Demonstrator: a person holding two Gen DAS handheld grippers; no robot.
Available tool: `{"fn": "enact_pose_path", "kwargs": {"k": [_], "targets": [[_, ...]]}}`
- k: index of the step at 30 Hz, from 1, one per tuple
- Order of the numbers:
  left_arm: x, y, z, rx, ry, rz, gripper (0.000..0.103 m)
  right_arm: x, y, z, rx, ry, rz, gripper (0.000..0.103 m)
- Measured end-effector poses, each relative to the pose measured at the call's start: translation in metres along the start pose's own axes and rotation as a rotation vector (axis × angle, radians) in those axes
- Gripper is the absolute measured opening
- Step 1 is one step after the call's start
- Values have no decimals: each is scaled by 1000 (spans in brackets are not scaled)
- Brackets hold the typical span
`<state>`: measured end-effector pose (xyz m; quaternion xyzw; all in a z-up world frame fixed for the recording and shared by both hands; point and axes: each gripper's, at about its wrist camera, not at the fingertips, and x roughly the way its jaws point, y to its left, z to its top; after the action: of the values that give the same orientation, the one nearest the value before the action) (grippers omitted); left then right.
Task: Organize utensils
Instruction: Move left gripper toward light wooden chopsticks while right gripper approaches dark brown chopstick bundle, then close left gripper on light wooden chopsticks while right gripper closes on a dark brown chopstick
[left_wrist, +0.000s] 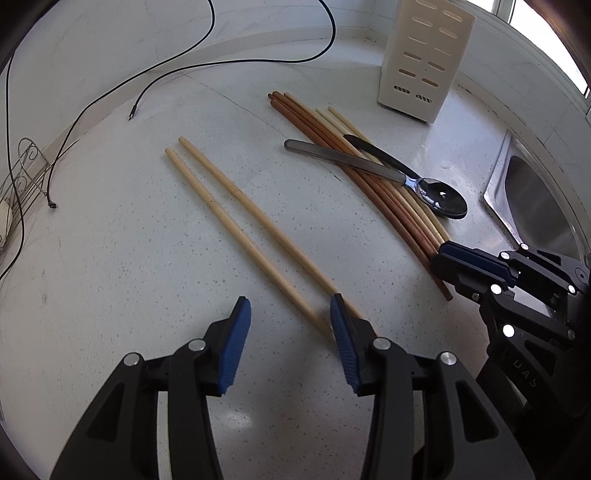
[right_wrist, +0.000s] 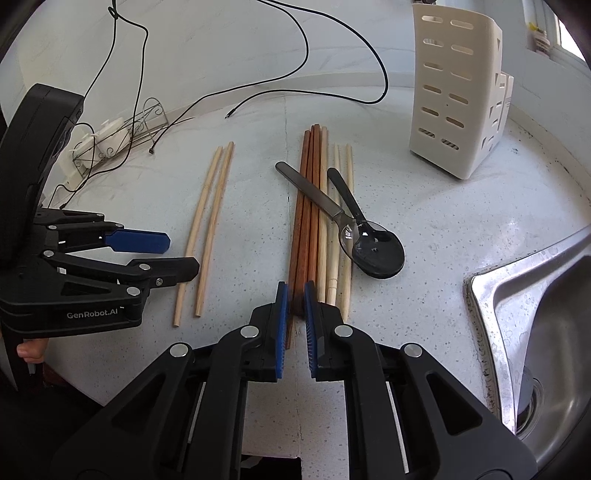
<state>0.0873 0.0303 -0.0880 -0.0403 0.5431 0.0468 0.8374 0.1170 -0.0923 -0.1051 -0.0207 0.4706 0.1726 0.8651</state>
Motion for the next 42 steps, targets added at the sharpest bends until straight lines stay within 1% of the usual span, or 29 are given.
{"fn": "enact_pose_path", "kwargs": {"k": [3, 10, 14, 15, 20, 24, 27, 30, 32, 34, 36, 38, 42], "targets": [[-2, -3, -4, 17, -2, 25, 44, 0, 4, 0, -25, 0, -16, 9], [-10, -4, -18, 2, 2, 24, 44, 1, 2, 1, -14, 4, -24, 9], [-15, -2, -27, -10, -5, 30, 44, 1, 6, 1, -45, 1, -38, 8], [-15, -2, -28, -3, -8, 35, 44, 0, 7, 1, -54, -2, -42, 5], [-18, -1, -34, 0, -22, 32, 44, 1, 15, 1, -102, 1, -67, 5], [-20, 2, -40, 14, -53, 22, 44, 0, 9, 2, -69, 6, -41, 5], [-21, 2, -43, 13, -67, 20, 44, -2, 0, 1, -16, 10, -3, 5], [-20, 2, -43, 10, -70, 24, 44, -2, -2, 1, -1, 12, 1, 5], [-20, 3, -43, -1, -72, 34, 44, -2, 2, 0, -24, 13, -16, 5], [-20, 5, -42, -10, -75, 39, 44, -2, 10, -1, -69, 9, -56, 5], [-19, 6, -41, -16, -76, 38, 44, -2, 14, -1, -91, 9, -76, 5], [-19, 7, -42, -16, -80, 33, 43, -2, 13, -1, -87, 11, -72, 5], [-22, 8, -44, -6, -80, -15, 39, -4, 10, -1, -66, 21, -63, 5]]}}
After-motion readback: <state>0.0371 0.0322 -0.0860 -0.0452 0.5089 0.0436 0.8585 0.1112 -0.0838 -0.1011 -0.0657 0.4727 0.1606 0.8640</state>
